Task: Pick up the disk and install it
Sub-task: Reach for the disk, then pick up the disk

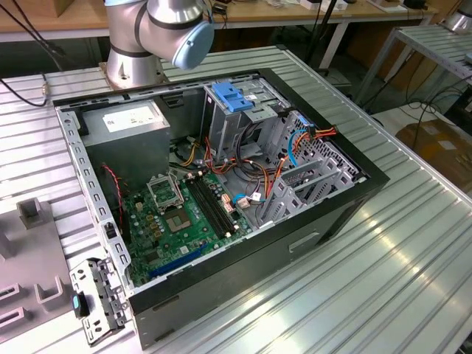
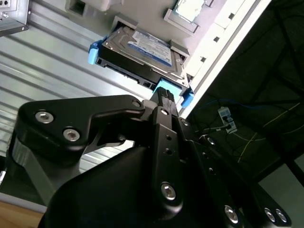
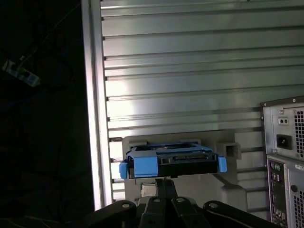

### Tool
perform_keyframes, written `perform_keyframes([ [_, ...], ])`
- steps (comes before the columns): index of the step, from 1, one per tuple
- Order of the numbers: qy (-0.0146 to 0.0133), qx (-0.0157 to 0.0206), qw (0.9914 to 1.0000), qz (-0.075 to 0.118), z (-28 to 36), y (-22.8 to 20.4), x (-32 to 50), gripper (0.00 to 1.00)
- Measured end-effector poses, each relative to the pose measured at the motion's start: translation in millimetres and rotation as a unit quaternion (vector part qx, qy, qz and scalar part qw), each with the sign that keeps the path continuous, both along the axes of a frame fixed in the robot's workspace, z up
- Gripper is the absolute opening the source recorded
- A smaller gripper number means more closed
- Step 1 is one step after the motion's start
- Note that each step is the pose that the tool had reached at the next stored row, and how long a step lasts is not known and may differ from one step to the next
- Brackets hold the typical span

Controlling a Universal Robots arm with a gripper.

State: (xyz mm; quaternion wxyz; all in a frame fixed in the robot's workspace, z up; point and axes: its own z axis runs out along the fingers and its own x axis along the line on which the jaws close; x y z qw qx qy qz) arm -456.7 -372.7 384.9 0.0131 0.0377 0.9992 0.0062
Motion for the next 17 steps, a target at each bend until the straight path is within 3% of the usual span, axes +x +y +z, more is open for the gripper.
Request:
perform_keyframes([
  [2,0.0003,-0.0001,1.00000,0.000,0.1,0.0,-3.8,0.11],
  [17,0.0001,0.0000,1.00000,0.000,0.0,0.0,-4.3,0.11],
])
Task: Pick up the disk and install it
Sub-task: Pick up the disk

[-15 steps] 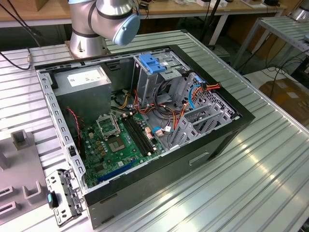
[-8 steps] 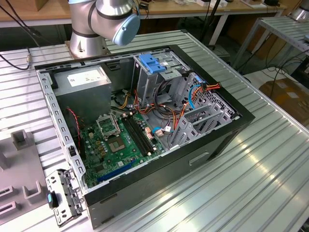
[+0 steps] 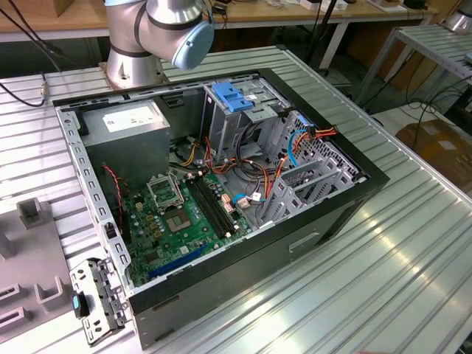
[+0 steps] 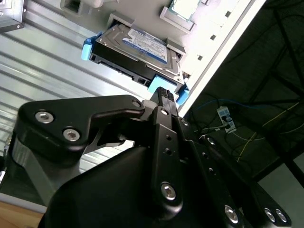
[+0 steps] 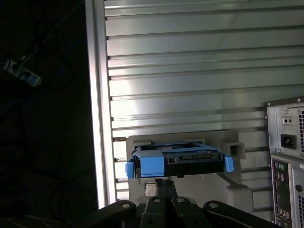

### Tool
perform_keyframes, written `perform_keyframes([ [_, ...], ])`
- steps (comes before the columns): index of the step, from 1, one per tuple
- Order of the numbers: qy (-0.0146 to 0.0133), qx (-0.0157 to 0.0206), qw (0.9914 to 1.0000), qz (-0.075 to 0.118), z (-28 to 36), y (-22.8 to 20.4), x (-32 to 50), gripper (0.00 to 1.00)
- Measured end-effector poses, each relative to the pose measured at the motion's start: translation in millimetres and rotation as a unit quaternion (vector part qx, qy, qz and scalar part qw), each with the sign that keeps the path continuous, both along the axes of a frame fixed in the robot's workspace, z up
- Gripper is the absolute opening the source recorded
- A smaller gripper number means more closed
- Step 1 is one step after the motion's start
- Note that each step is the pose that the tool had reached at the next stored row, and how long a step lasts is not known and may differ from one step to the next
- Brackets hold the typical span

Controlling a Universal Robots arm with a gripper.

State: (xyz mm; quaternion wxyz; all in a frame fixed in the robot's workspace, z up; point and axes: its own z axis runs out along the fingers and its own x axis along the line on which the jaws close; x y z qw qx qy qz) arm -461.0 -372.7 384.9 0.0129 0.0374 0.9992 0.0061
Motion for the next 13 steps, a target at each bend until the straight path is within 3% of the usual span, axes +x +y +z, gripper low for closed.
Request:
perform_keyframes([
  [3,0.0000,0.0000,0.99993,0.012,0.0,0.1,0.0,0.11],
  [6,0.0000,0.0000,0.99886,0.048,0.0,0.0,0.0,0.11],
  [8,0.0001,0.0000,0.99593,0.090,-0.1,0.0,0.0,0.11],
  [10,0.0000,0.0000,0.99376,0.112,-0.4,0.0,0.0,0.11],
  [12,0.0000,0.0000,0.99098,0.134,-0.6,0.0,0.0,0.11],
  [13,0.0000,0.0000,0.98898,0.148,-0.7,0.0,0.0,0.11],
])
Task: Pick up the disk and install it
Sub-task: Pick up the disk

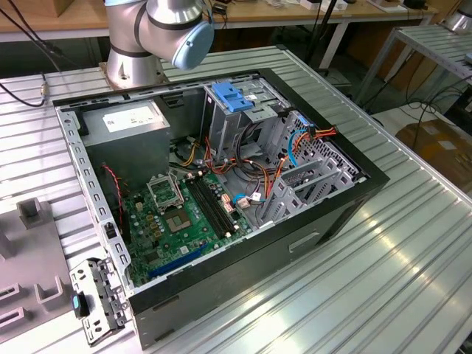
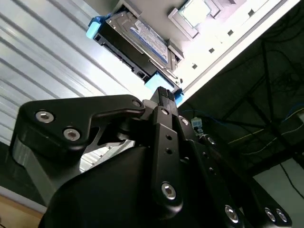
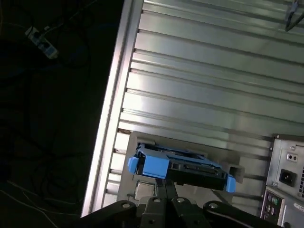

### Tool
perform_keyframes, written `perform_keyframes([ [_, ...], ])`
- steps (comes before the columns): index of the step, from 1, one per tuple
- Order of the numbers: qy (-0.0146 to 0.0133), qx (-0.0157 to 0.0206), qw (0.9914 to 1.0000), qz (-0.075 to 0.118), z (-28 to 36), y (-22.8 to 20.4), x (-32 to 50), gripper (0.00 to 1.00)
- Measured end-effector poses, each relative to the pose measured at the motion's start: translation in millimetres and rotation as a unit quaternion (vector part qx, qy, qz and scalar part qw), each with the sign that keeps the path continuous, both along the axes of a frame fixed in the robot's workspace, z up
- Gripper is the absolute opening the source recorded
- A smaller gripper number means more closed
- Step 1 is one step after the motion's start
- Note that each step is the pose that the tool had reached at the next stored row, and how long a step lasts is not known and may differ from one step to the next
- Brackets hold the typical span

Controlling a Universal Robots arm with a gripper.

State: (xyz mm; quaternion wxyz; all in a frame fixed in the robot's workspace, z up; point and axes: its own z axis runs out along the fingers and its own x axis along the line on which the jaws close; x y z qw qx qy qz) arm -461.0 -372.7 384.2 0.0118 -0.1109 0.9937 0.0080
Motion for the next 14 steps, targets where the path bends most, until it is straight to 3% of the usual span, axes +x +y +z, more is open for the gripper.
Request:
perform_keyframes([
  [2,0.0000,0.0000,0.99944,0.034,-0.2,0.0,0.0,0.11],
  [3,0.0000,0.0000,0.99913,0.042,-0.2,0.0,0.0,0.11],
  [6,0.0000,-0.0002,0.99738,0.072,-0.6,0.0,0.0,0.11],
  [7,0.0000,-0.0003,0.99601,0.089,-0.7,0.0,0.0,0.11],
  [9,0.0000,-0.0003,0.99427,0.107,-0.7,0.0,0.0,0.11],
  [10,0.0000,-0.0003,0.99243,0.123,-0.8,0.0,0.0,0.11],
  [12,0.0000,-0.0003,0.98979,0.143,-0.9,0.0,0.0,0.11],
  [13,0.0000,-0.0003,0.98741,0.158,-1.0,0.0,0.0,0.11],
  [14,0.0000,-0.0003,0.98600,0.167,-1.0,0.0,0.0,0.11],
])
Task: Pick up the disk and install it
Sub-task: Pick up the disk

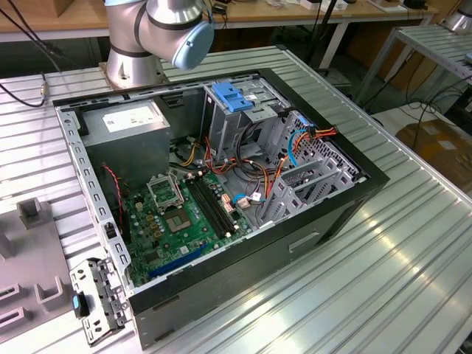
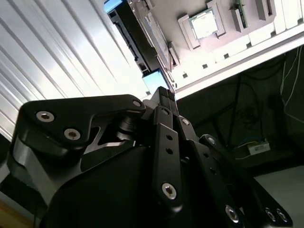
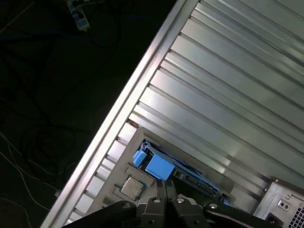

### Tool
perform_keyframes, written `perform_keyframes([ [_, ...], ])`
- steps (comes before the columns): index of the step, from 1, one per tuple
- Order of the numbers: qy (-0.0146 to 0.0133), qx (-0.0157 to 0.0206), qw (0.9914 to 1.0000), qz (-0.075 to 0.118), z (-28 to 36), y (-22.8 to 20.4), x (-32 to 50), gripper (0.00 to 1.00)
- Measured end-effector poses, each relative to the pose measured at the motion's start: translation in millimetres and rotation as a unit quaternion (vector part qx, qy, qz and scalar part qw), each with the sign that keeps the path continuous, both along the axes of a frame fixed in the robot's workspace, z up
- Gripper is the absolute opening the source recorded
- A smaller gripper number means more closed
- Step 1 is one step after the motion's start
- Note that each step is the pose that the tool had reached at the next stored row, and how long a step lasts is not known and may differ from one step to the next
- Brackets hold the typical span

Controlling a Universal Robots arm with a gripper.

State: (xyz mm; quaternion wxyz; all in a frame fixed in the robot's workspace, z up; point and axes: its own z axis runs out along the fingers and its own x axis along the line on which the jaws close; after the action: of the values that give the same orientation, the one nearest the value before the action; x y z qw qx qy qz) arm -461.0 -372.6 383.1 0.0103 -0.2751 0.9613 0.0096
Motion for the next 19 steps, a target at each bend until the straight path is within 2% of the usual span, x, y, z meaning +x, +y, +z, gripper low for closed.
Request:
perform_keyframes([
  [3,0.0000,0.0000,0.99961,0.028,-0.1,0.0,0.0,0.11],
  [6,0.0000,0.0000,0.99848,0.055,-0.3,0.0,0.0,0.11],
  [7,0.0000,0.0000,0.99793,0.064,-0.3,0.0,0.0,0.11],
  [8,0.0000,0.0000,0.99679,0.080,-0.3,0.0,0.0,0.11],
  [10,0.0000,0.0000,0.99514,0.098,-0.5,0.0,0.0,0.11],
  [11,0.0000,0.0000,0.99365,0.113,-0.6,0.0,0.0,0.11],
  [14,0.0000,0.0000,0.99001,0.141,-0.7,0.0,0.0,0.11],
  [15,0.0000,0.0000,0.98818,0.153,-0.8,0.0,0.0,0.11],
  [17,0.0000,0.0000,0.98372,0.180,-0.8,0.0,0.1,0.11],
  [19,0.0000,0.0000,0.98151,0.191,-0.8,0.0,0.1,0.11],
])
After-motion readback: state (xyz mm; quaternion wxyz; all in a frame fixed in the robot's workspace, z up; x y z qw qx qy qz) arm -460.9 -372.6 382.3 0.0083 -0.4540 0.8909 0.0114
